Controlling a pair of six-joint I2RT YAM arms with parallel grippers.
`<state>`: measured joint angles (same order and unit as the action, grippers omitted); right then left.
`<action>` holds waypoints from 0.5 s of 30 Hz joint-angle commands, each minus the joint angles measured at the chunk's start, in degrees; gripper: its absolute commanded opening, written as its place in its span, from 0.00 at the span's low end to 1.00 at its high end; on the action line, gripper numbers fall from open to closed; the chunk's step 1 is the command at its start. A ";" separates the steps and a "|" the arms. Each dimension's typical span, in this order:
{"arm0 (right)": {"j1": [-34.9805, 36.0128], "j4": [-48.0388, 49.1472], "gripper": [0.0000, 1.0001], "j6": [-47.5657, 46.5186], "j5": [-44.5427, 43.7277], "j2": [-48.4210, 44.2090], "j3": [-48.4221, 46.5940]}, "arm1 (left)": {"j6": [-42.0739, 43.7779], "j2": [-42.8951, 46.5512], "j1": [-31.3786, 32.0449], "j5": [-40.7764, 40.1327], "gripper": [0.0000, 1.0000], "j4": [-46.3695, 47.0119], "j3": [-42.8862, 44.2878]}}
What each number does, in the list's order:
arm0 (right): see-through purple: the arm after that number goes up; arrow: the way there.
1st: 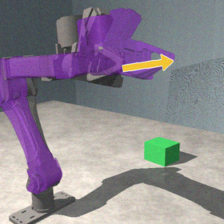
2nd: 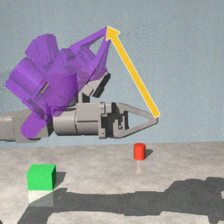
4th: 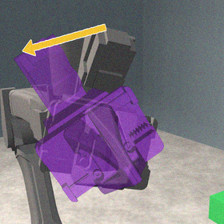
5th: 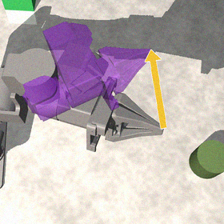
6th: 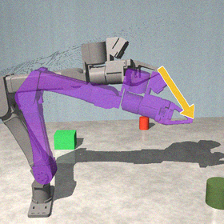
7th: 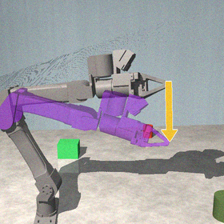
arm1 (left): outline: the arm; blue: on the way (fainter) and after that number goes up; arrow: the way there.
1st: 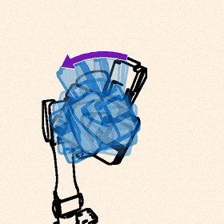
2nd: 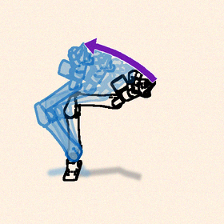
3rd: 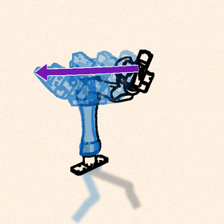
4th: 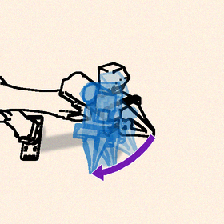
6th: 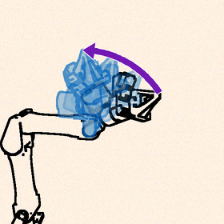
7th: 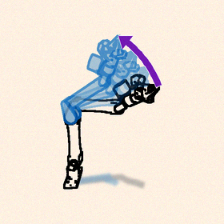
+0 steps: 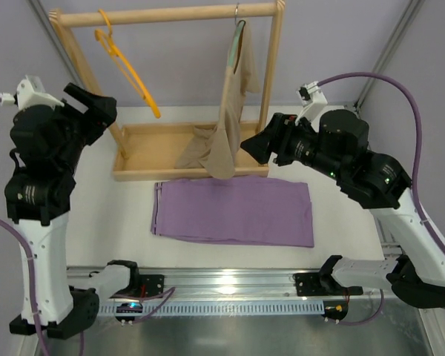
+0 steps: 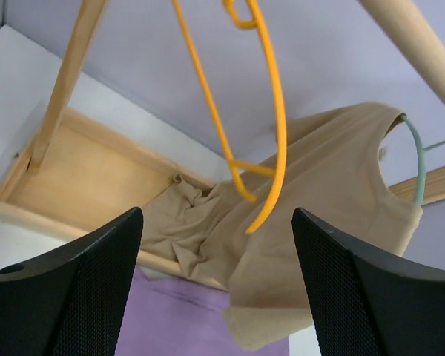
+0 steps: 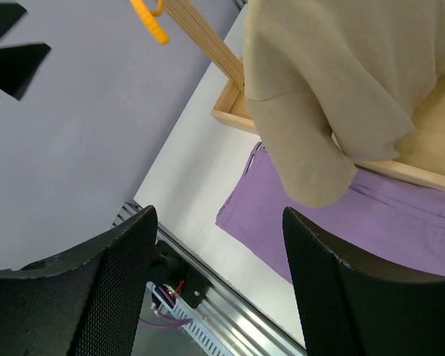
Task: Place the trousers on the hanger
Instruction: Grab a hanger with the left arm
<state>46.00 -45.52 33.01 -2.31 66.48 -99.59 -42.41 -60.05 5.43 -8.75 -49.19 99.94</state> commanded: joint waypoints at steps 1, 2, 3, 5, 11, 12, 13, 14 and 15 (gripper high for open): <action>0.67 2.09 0.71 0.21 -2.00 -0.98 3.24 | 3.30 -12.86 0.10 2.43 0.82 -8.72 11.10; 0.67 2.53 0.72 -0.14 -2.26 -1.61 4.39 | 3.04 -14.03 0.37 2.51 0.82 -9.34 13.33; 0.67 2.71 0.72 -0.23 -2.53 -2.22 5.54 | 2.52 -14.82 0.46 2.77 0.82 -9.00 15.09; 0.67 3.15 0.72 -0.84 -2.97 -3.81 8.70 | 0.33 -15.01 1.59 3.57 0.82 -4.02 16.95; 0.58 4.74 0.72 -1.99 -2.44 -6.45 13.72 | -1.36 -22.81 4.14 3.92 0.82 -1.79 19.32; 0.67 4.21 0.72 -2.25 -2.44 -6.80 14.24 | -1.44 -23.52 4.67 4.18 0.82 0.13 18.89; 0.58 4.21 0.72 -2.34 -2.70 -7.06 14.68 | -1.27 -23.88 5.29 4.01 0.82 1.63 18.54; 0.67 4.21 0.72 -2.60 -2.70 -7.93 15.21 | -1.01 -24.41 6.86 2.53 0.82 2.60 18.27; 0.67 4.30 0.72 -2.69 -2.88 -8.20 16.17 | -0.48 -24.67 7.48 1.56 0.82 3.13 18.62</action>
<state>46.39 -43.92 31.79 -3.99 60.47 -84.71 -43.27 -84.12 10.74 -6.15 -50.35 117.01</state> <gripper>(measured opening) 0.721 0.822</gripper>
